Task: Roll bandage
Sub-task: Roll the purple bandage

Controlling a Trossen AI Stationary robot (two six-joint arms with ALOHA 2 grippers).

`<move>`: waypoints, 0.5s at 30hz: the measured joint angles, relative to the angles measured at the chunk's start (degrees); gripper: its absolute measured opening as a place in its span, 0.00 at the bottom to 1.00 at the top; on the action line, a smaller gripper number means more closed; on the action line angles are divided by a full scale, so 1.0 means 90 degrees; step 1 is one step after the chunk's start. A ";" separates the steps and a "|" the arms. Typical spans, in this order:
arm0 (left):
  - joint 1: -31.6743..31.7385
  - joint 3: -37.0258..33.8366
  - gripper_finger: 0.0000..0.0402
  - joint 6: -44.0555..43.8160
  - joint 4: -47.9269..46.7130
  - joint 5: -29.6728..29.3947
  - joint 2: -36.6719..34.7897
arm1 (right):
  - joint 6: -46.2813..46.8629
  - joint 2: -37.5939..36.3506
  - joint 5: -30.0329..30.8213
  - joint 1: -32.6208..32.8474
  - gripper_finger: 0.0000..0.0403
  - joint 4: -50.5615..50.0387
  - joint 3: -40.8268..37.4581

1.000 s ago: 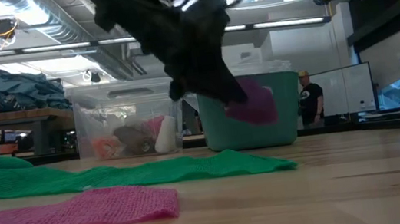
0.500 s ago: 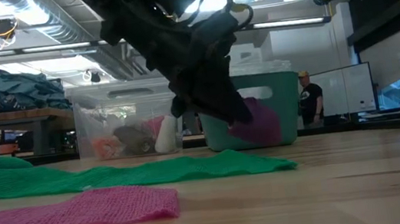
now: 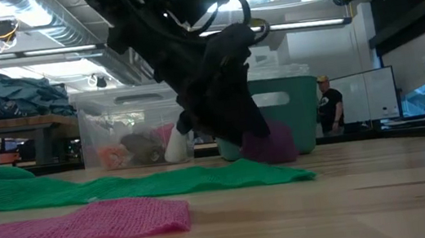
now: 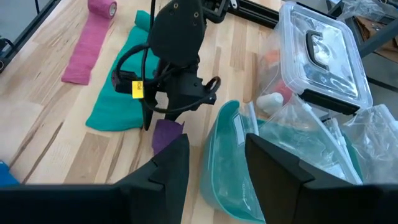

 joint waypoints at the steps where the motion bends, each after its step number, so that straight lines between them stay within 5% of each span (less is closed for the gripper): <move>1: 0.0000 0.0000 0.42 -0.0089 -0.0005 0.0051 0.0000 | 0.0000 0.0000 0.0000 0.0000 0.39 -0.0024 0.0000; 15: 0.0004 0.0000 0.40 -0.0371 -0.0166 0.0406 -0.0017 | 0.0002 0.0000 -0.0007 0.0000 0.39 -0.0037 0.0000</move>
